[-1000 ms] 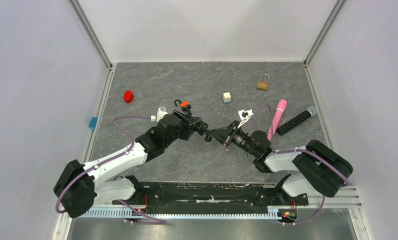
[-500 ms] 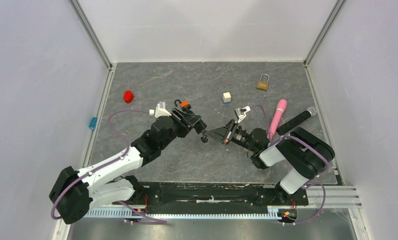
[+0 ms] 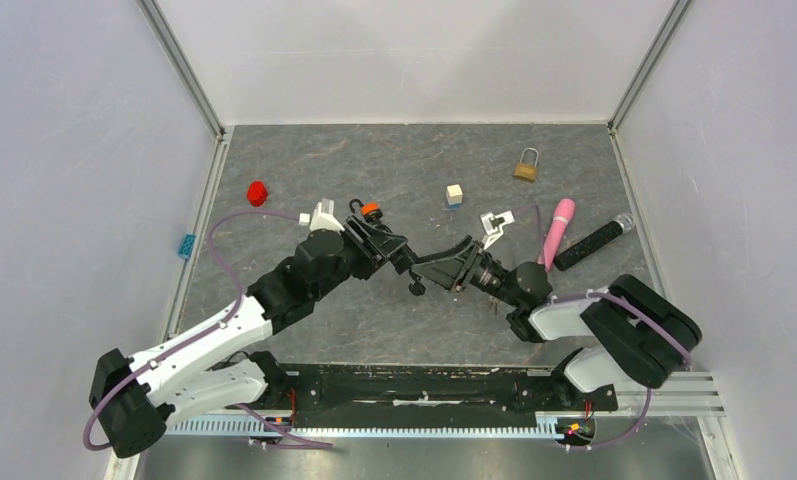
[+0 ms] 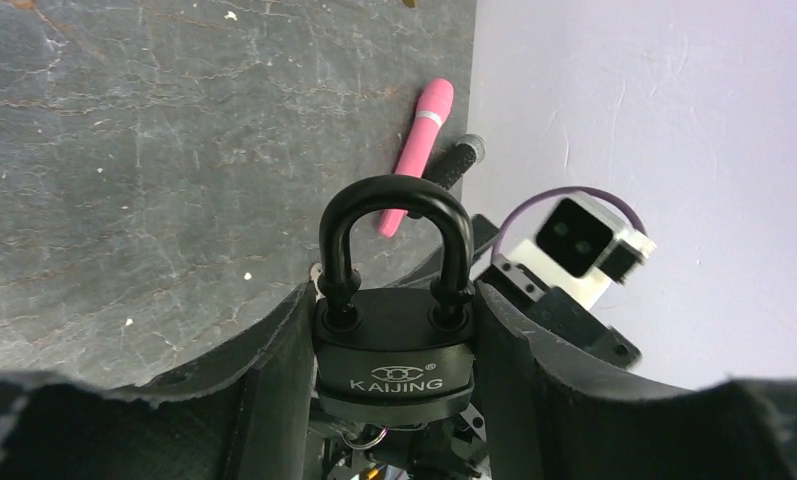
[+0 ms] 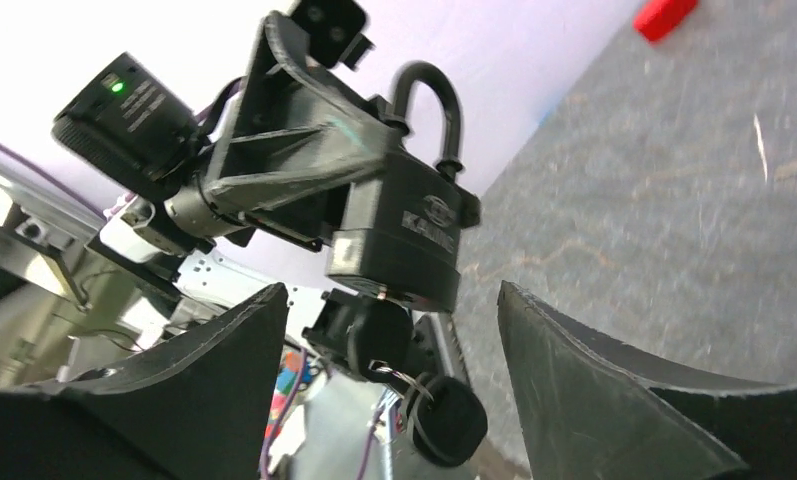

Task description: Unlock with the key

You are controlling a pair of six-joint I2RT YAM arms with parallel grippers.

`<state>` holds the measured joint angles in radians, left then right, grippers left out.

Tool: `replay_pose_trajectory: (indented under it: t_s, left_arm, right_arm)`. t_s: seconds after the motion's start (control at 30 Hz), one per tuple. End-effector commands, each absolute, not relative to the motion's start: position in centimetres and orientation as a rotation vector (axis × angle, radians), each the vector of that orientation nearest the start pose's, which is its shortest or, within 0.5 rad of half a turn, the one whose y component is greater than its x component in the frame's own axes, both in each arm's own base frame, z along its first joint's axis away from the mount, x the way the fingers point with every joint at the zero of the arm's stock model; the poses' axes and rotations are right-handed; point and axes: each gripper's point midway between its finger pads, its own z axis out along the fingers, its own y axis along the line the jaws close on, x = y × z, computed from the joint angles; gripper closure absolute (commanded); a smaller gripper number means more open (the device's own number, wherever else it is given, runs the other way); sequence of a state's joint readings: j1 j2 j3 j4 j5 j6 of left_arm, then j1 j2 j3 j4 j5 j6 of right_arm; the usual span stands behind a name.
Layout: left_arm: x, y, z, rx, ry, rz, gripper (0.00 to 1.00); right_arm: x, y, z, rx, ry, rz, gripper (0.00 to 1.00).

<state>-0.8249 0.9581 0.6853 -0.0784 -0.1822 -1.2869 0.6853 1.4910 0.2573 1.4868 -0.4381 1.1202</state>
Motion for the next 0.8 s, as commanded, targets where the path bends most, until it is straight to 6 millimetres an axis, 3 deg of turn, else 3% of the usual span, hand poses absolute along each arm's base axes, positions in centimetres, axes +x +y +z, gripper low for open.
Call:
replay_pose_trajectory:
  t_s: [0.0, 0.07, 0.1, 0.13, 0.27, 0.4, 0.53, 0.67, 0.73, 0.77]
  left_arm:
    - [23.6, -27.1, 26.7, -0.576, 1.956, -1.263, 0.98]
    - [23.7, -27.3, 26.6, -0.577, 1.967, -1.268, 0.98]
    - [23.7, -27.4, 26.5, -0.579, 1.974, -1.262, 0.98]
    - [23.7, -27.4, 26.3, -0.584, 1.983, -1.254, 0.98]
    - [23.8, -27.4, 26.1, -0.593, 1.998, -1.245, 0.98]
    - [23.7, -27.5, 25.9, -0.593, 2.008, -1.244, 0.98]
    - [23.6, -27.7, 25.6, -0.594, 2.018, -1.248, 0.98]
    - [23.6, -27.6, 25.7, -0.582, 2.014, -1.244, 0.98]
    - [23.7, -27.5, 25.9, -0.564, 2.007, -1.232, 0.88]
    - [23.7, -27.3, 25.9, -0.555, 2.004, -1.221, 0.79]
  right_arm:
    - [20.5, 30.6, 22.5, -0.289, 1.415, 1.557, 0.19]
    - [20.5, 31.1, 23.0, -0.330, 1.400, 1.521, 0.14]
    - [20.5, 31.4, 23.1, -0.349, 1.396, 1.501, 0.04]
    - [20.5, 31.8, 23.3, -0.370, 1.393, 1.487, 0.02]
    - [21.3, 32.7, 22.5, -0.403, 1.434, 1.377, 0.02]
    - [21.8, 33.0, 22.0, -0.397, 1.453, 1.347, 0.13]
    - [21.9, 33.4, 21.6, -0.403, 1.464, 1.348, 0.31]
    - [21.8, 33.4, 21.3, -0.402, 1.474, 1.351, 0.76]
    - [21.7, 33.2, 21.1, -0.396, 1.483, 1.349, 0.98]
    - [21.8, 33.1, 20.9, -0.391, 1.490, 1.344, 1.00]
